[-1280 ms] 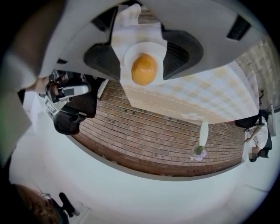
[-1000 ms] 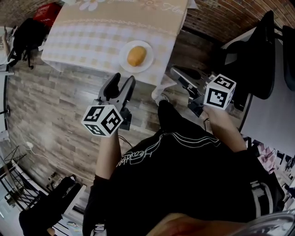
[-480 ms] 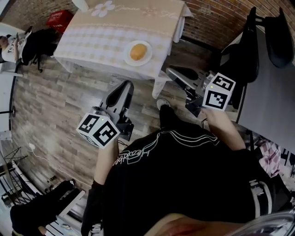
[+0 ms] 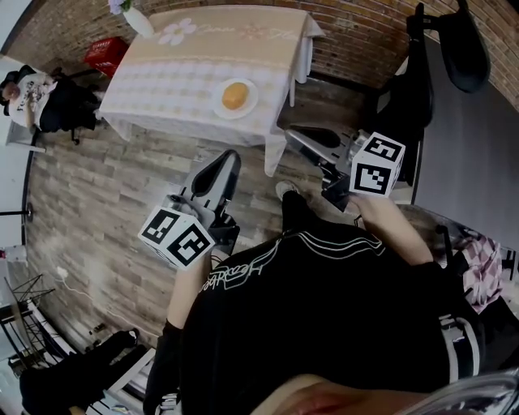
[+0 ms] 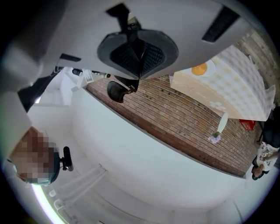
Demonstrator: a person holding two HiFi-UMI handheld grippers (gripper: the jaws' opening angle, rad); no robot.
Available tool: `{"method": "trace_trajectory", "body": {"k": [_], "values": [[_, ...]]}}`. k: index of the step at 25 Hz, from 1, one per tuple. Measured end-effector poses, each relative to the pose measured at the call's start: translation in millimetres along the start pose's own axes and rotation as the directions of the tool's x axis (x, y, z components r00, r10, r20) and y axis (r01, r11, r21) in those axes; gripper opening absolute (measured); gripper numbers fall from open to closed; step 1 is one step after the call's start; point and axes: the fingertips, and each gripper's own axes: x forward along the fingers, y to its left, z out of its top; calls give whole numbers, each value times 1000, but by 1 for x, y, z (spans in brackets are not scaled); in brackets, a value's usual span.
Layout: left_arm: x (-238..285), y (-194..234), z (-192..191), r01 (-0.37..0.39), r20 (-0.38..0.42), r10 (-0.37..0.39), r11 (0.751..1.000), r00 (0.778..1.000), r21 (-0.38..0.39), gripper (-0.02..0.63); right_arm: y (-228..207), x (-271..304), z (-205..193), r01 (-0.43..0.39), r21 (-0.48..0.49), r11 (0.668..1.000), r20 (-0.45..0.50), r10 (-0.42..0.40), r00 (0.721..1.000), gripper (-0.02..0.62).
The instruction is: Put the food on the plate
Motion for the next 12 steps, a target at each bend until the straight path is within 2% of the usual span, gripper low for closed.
{"method": "trace_trajectory", "body": {"k": [4, 9, 12], "values": [[3, -6, -10, 12, -33, -11, 1000, 999, 9, 11, 2, -1, -6, 1, -1, 1000, -1, -1, 1000, -5], [9, -9, -12, 33, -34, -33, 999, 999, -15, 11, 1, -4, -10, 3, 10, 1000, -3, -3, 1000, -5], [10, -7, -9, 23, -40, -23, 1000, 999, 9, 11, -2, -4, -7, 15, 15, 1000, 6, -15, 1000, -5]]}}
